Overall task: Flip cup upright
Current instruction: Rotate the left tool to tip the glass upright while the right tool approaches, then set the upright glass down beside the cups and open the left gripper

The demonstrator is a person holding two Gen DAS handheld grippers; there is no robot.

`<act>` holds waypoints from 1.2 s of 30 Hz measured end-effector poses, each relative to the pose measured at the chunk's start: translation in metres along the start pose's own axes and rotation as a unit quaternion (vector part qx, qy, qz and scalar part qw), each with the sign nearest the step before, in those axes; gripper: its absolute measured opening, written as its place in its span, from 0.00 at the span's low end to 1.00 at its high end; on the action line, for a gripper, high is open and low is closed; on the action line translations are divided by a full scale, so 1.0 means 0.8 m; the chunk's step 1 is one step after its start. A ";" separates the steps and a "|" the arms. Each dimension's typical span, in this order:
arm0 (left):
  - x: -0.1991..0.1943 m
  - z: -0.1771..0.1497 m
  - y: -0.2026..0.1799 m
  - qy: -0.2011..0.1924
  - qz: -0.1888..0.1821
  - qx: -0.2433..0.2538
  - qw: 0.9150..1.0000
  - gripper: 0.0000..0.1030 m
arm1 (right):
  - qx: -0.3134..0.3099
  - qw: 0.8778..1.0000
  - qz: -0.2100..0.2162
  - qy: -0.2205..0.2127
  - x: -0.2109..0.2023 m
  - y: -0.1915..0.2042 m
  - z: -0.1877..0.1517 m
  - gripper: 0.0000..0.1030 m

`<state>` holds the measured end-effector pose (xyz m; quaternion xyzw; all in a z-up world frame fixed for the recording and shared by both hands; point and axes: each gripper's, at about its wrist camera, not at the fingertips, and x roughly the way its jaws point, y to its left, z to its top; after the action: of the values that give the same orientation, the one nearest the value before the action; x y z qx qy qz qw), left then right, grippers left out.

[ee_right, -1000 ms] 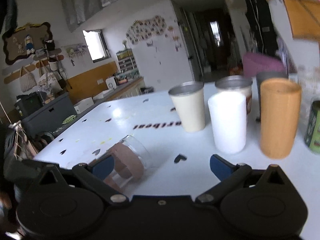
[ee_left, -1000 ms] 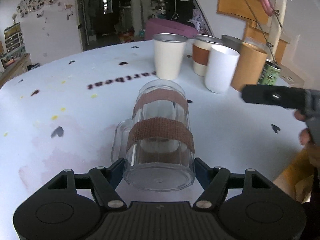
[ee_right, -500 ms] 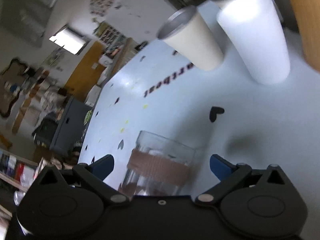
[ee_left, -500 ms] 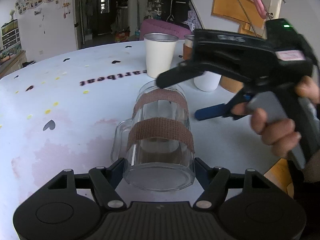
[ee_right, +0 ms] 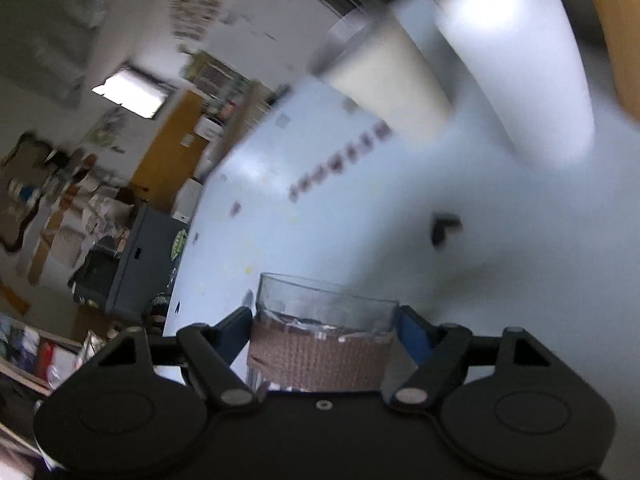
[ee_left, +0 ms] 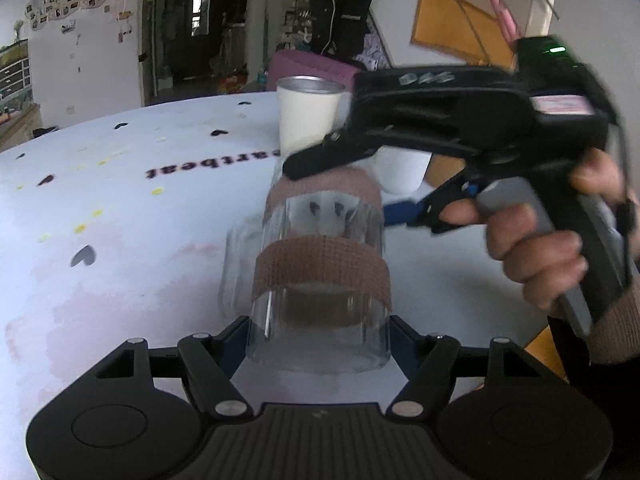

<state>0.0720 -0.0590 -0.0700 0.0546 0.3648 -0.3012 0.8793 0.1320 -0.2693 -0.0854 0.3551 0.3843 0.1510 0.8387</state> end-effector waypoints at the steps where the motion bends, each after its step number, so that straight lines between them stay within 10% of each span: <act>1: 0.003 0.001 0.000 -0.005 -0.006 -0.001 1.000 0.70 | -0.033 0.999 -0.003 -0.020 -0.010 0.012 -0.001 0.76; 10: 0.036 0.003 -0.014 -0.059 -0.041 0.026 0.997 0.70 | -0.236 0.962 -0.045 -0.126 -0.075 0.074 -0.027 0.75; 19: 0.057 -0.016 -0.013 -0.061 -0.044 0.024 0.997 0.73 | -0.379 0.915 -0.081 -0.115 -0.082 0.093 -0.078 0.75; 36: 0.026 -0.050 -0.013 -0.088 -0.062 -0.028 0.994 0.63 | -0.390 0.912 -0.110 -0.056 -0.072 0.063 -0.099 0.81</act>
<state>0.0536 -0.0649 -0.1123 -0.0195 0.2972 -0.3486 0.8887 0.0360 -0.2262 -0.0544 -0.0369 0.2837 0.1756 0.9420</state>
